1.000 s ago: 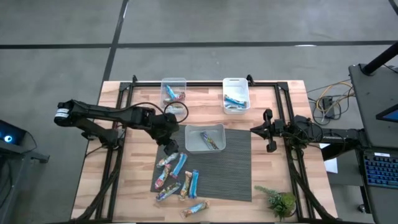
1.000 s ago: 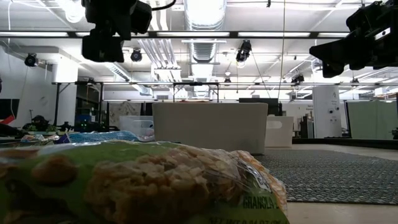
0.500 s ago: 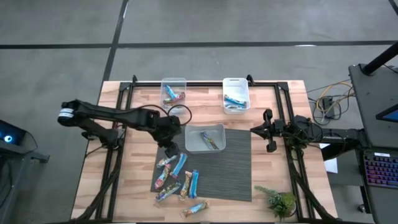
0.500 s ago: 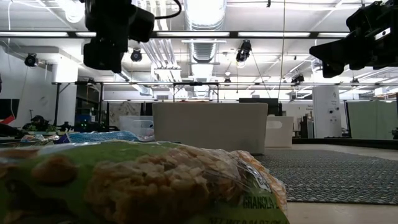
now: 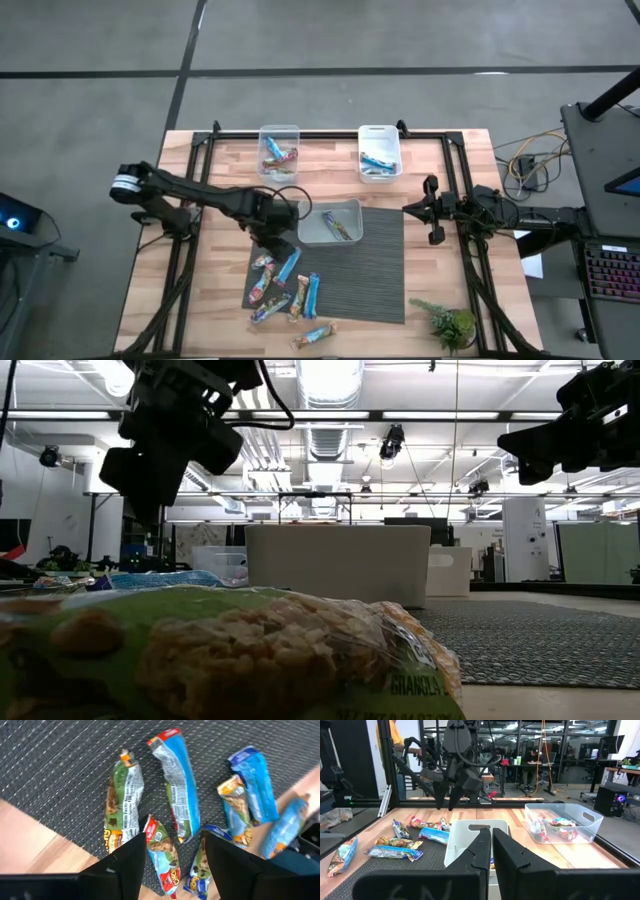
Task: Pick and place Granola Bars by type
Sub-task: Put the yellow granola bar into the white bin
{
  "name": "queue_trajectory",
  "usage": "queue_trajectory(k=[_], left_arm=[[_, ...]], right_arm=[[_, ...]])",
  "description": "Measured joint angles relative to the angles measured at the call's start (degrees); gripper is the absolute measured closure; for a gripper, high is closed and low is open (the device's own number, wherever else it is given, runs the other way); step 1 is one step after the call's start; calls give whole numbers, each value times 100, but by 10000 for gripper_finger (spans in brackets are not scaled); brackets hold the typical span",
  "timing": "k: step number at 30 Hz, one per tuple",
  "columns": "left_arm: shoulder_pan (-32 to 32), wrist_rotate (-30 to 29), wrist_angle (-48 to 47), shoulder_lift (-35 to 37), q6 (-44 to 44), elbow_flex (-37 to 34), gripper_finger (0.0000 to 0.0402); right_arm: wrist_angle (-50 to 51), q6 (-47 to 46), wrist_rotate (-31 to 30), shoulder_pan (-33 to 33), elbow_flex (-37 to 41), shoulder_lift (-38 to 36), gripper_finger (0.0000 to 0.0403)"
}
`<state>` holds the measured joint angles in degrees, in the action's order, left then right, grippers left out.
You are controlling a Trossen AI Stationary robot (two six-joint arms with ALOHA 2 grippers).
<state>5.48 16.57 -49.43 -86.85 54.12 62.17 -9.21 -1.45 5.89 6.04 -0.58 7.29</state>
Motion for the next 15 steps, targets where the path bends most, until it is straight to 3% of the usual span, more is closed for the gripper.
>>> queue_trajectory(k=[6,15], left_arm=[[135,-262,-26,-152,113,0,216],[418,-1261,-180,-224,145,0,216]], right_arm=[[0,0,2,0,0,0,394],[0,0,2,0,0,0,394]])
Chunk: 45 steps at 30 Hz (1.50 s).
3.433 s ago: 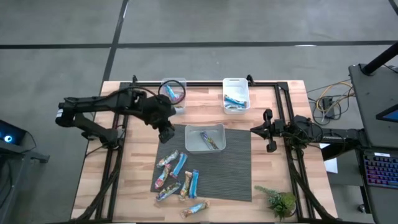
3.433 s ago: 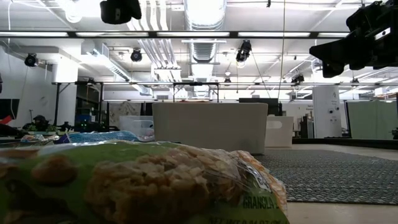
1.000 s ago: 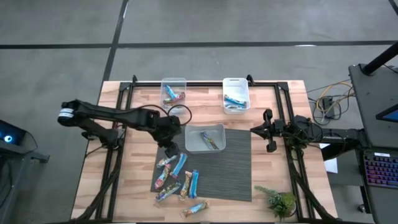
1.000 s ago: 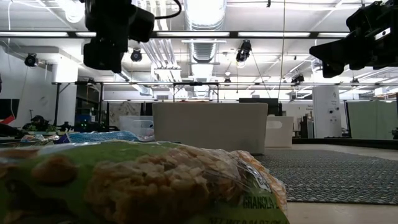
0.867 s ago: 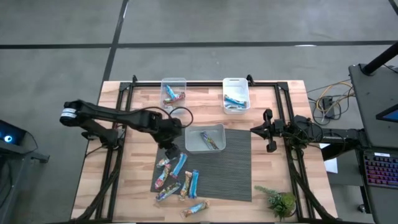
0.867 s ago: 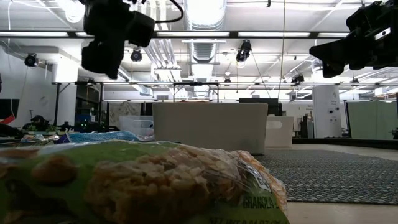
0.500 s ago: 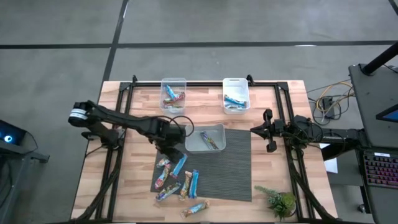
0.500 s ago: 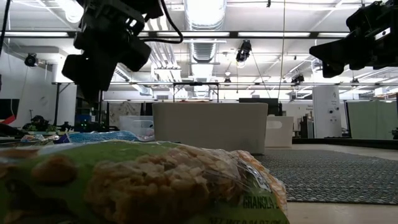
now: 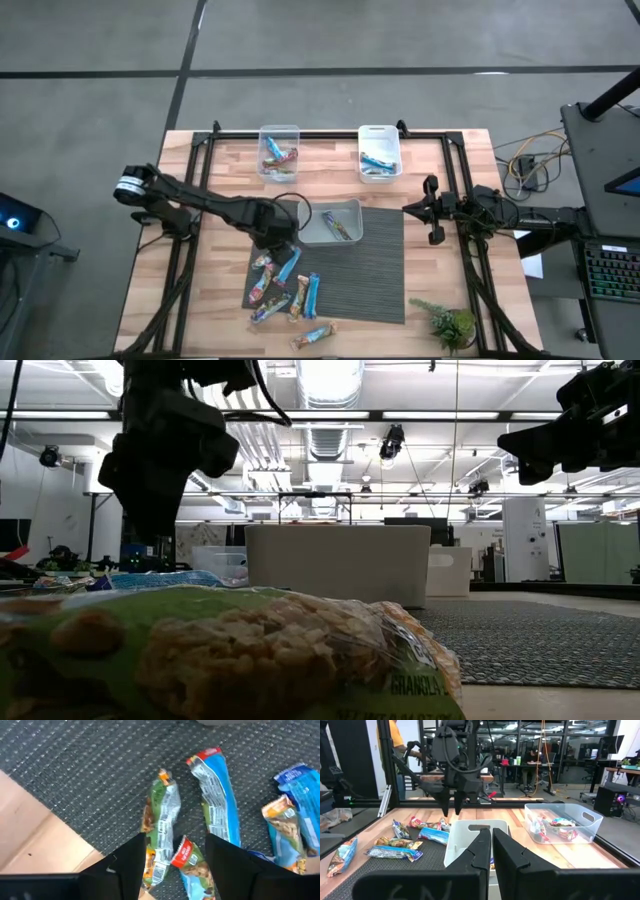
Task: Pick and place Granola Bars by type
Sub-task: Put the yellow granola bar into the white bin
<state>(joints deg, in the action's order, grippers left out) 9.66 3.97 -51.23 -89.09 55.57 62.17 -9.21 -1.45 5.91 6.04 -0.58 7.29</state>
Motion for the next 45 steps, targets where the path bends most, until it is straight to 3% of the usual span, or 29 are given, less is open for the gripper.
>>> queue_trajectory(k=[5,19,45], left_arm=[[280,-157,141,-34,-93,0,216],[681,-374,110,-75,-1485,-133,216],[727,-409,723,-75,-1633,-879,216]], right_arm=[[0,0,-1,0,0,0,394],[0,0,0,-1,0,0,394],[-1,0,-1,0,0,0,394]])
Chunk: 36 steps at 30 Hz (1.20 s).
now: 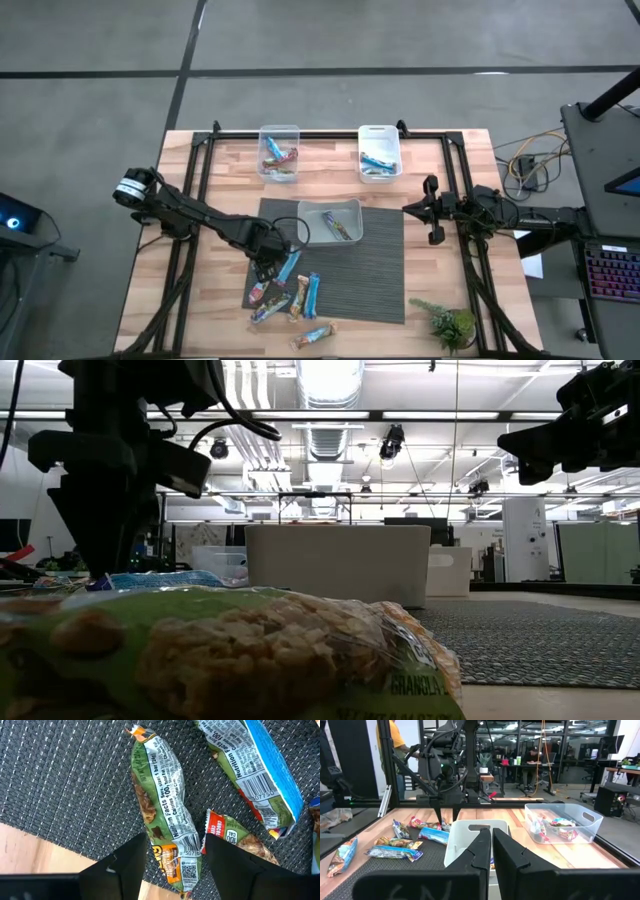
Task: Pick and place Granola Bars by type
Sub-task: Put the yellow granola bar into the white bin
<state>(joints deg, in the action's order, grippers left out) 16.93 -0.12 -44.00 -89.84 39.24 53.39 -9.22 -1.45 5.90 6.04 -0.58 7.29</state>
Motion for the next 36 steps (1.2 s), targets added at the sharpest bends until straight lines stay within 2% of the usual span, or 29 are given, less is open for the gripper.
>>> queue_trajectory(k=[25,31,36], left_arm=[[-44,-48,499,-442,-18,-28,216],[-71,-348,502,-442,-35,-51,216],[-85,-373,520,-444,-34,-121,216]], right_arm=[[1,0,0,0,0,0,394],[1,0,1,0,0,2,394],[1,0,1,0,0,2,394]])
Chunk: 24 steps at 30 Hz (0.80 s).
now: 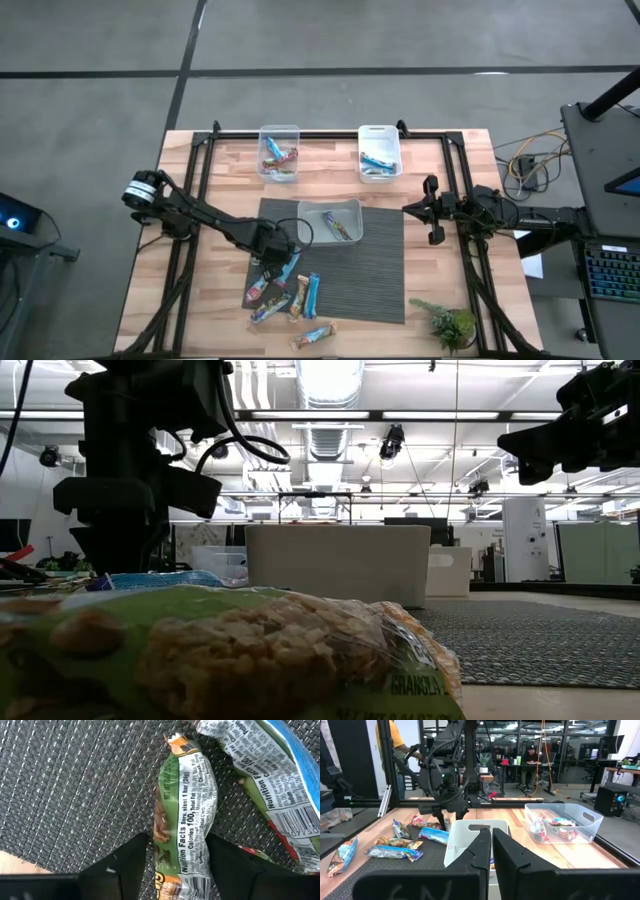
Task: Pick and place Granola Bars by type
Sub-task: Put the yellow granola bar into the white bin
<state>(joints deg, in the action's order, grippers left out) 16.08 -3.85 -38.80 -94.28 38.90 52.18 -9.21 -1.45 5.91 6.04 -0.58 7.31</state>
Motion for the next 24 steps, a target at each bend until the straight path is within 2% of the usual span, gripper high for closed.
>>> queue_trajectory(k=[13,24], left_arm=[[-10,73,10,2,13,-8,221],[-28,170,-13,2,28,-10,307]], right_arm=[[0,0,0,0,0,0,394],[0,0,0,-2,0,0,394]])
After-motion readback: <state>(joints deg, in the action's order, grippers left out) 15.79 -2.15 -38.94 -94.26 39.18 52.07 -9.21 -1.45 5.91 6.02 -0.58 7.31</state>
